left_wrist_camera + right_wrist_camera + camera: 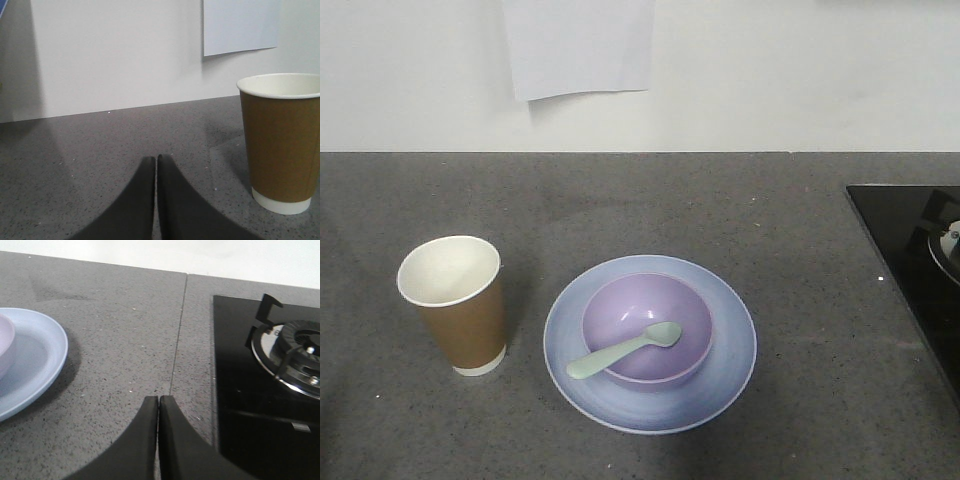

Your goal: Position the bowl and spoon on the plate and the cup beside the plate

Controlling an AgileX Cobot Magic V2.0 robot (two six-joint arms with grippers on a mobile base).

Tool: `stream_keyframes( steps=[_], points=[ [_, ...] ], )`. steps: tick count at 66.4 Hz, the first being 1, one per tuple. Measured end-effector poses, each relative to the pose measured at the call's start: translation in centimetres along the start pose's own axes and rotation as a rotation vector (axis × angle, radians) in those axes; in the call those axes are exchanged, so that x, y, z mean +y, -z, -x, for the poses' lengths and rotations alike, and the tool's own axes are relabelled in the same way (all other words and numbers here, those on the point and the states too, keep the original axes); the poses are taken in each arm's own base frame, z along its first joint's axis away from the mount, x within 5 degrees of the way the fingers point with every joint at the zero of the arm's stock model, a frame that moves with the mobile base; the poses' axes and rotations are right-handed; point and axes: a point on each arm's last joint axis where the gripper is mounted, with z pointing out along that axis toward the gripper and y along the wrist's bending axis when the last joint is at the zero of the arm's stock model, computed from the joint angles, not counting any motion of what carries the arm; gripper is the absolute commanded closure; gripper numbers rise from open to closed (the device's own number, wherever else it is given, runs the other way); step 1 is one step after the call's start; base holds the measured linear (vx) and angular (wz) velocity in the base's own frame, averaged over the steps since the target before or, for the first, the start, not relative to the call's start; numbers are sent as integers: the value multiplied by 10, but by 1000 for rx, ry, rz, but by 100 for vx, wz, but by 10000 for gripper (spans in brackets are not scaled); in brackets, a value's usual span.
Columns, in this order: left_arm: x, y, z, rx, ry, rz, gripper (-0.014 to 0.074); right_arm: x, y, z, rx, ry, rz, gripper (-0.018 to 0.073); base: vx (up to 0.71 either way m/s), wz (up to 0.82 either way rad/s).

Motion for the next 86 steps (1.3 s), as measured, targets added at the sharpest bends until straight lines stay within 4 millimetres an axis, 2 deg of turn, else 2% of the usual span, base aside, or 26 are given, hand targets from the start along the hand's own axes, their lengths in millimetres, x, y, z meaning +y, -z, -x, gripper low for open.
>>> stream_keyframes(
  steps=[9, 21, 41, 65, 86],
  points=[
    [0, 0, 0, 0, 0, 0, 602, 3, -5, -20, -149, -41, -16, 564, 0, 0],
    [0, 0, 0, 0, 0, 0, 602, 6, -1, -38, -329, -72, -31, 564, 0, 0],
    [0, 0, 0, 2, 0, 0, 602, 11, -7, -75, -365, -124, -24, 564, 0, 0],
    [0, 0, 0, 3, 0, 0, 602, 5, -7, -76, -360, -163, -136, 564, 0, 0],
    [0, 0, 0, 3, 0, 0, 602, 4, -6, -75, -366, -166, -140, 564, 0, 0]
  ],
)
